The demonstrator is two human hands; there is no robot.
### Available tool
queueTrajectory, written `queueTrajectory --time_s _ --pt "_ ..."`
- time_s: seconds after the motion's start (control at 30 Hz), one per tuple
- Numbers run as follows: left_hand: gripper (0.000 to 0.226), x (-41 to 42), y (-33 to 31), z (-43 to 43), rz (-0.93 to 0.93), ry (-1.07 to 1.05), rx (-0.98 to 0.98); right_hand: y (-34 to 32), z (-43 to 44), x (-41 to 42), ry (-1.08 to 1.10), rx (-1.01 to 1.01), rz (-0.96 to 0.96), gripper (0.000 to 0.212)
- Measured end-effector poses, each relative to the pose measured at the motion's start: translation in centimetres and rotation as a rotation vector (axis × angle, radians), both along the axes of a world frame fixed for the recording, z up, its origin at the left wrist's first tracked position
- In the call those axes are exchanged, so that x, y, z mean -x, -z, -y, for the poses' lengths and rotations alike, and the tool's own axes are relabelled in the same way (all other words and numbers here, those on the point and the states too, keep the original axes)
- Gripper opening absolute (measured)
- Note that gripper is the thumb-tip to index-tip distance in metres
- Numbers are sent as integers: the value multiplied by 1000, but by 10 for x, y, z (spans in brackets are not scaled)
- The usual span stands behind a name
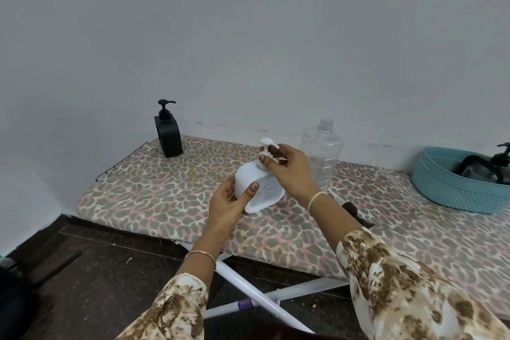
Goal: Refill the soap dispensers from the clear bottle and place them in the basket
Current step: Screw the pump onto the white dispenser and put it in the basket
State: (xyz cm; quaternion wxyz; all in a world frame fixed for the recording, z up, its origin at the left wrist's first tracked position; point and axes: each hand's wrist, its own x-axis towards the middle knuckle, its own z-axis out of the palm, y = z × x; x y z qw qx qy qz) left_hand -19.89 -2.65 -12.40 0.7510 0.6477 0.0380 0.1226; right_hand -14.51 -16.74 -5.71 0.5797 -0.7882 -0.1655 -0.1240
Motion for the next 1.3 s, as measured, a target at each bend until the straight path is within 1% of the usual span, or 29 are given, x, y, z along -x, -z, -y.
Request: queueTrajectory --time_s 0.07,0.2,0.27,0.37,0.43,0.57,0.63,0.67,0.73,0.8,0.83,0.93,0.97,1.07,1.2,1.23,1.3 --pt "55 1 0 0 6 4 0 0 0 -2 20 38 27 17" --pt "57 1 -2 0 3 1 26 -6 -2 -2 -11 105 30 18" --pt "50 2 -4 1 7 7 31 -7 -1 0 25 122 42 19" --pt "35 3 -5 1 13 11 16 -8 1 -1 90 145 53 21" --pt "32 2 -4 0 16 13 15 -10 0 -1 105 162 51 28" --pt "39 2 -3 0 29 24 22 -8 -6 1 206 194 56 49" --pt "41 1 -2 0 30 21 32 -4 -9 4 236 169 69 52" --pt "43 1 -2 0 30 23 36 -1 -9 5 207 137 65 49" --pt "49 0 0 -1 27 24 40 7 -11 8 96 38 35 35" --pt "55 -2 2 -1 22 19 30 13 -12 12 51 -53 20 31" --pt "57 -2 2 -2 23 17 26 15 -12 13 82 -87 30 30" --pt "59 -3 3 -2 26 15 32 13 -10 16 273 -155 74 15" --pt "59 -3 3 -2 28 12 36 12 -9 16 303 -168 80 13" --pt "60 -4 3 -1 30 10 28 13 -5 13 260 -111 85 15" --pt "56 -3 3 -1 27 15 24 17 -7 10 53 -32 -6 32" --pt "55 -2 3 -1 27 17 26 17 -7 10 40 -11 -8 32" --pt "55 -3 3 -2 25 20 37 18 -7 8 83 30 37 28"
